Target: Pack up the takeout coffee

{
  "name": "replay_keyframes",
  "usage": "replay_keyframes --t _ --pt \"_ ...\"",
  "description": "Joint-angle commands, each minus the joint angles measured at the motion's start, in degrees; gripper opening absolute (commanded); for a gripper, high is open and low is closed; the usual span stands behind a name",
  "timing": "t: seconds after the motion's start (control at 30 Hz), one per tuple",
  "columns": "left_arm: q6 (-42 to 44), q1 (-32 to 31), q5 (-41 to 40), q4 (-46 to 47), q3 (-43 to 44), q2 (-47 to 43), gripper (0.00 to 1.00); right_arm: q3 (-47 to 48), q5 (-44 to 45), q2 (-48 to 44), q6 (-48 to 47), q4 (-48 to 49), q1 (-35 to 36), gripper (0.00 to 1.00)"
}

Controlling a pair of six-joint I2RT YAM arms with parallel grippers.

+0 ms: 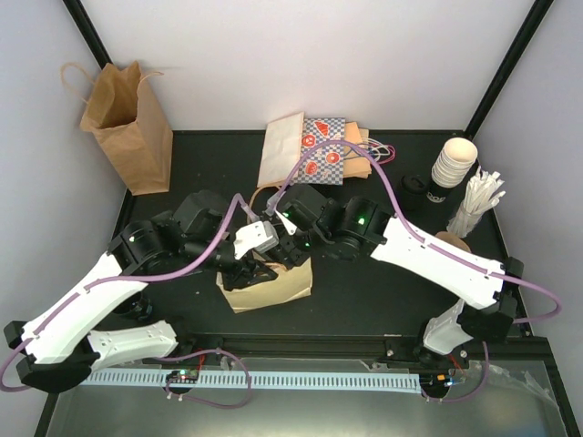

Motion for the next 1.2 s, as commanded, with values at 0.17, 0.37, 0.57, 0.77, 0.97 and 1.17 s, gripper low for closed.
replay_keyframes --t 0.17,0.37,0.57,0.77,0.97,1.17 --pt "-4.4 -0.39 4.5 3.46 1.55 -3.84 0.62 -10.53 0.9 -4.34 1.22 1.26 0.55 0.65" --pt "-14.39 0.04 -13.6 -1.47 9.43 -3.36 0.99 -13.45 1.45 -7.0 0.36 3.09 1.93 0.65" --pt "-12.85 1.22 -27.44 -19.11 20.91 6.13 0.99 -15.98 2.04 -9.0 -0.46 5.36 3.61 0.64" --pt "-4.57 1.14 -21.02 -18.17 16.49 6.35 0.99 -16.57 3.91 -9.81 -0.99 5.78 5.37 0.64" --pt "1.15 1.19 -23.63 -15.7 11.55 6.73 0.97 -16.42 4.12 -9.97 -1.26 6.47 5.52 0.63" --pt "2.53 1.27 -33.59 -9.78 7.71 6.41 0.92 -16.24 3.42 -10.41 -1.58 7.32 5.54 0.63"
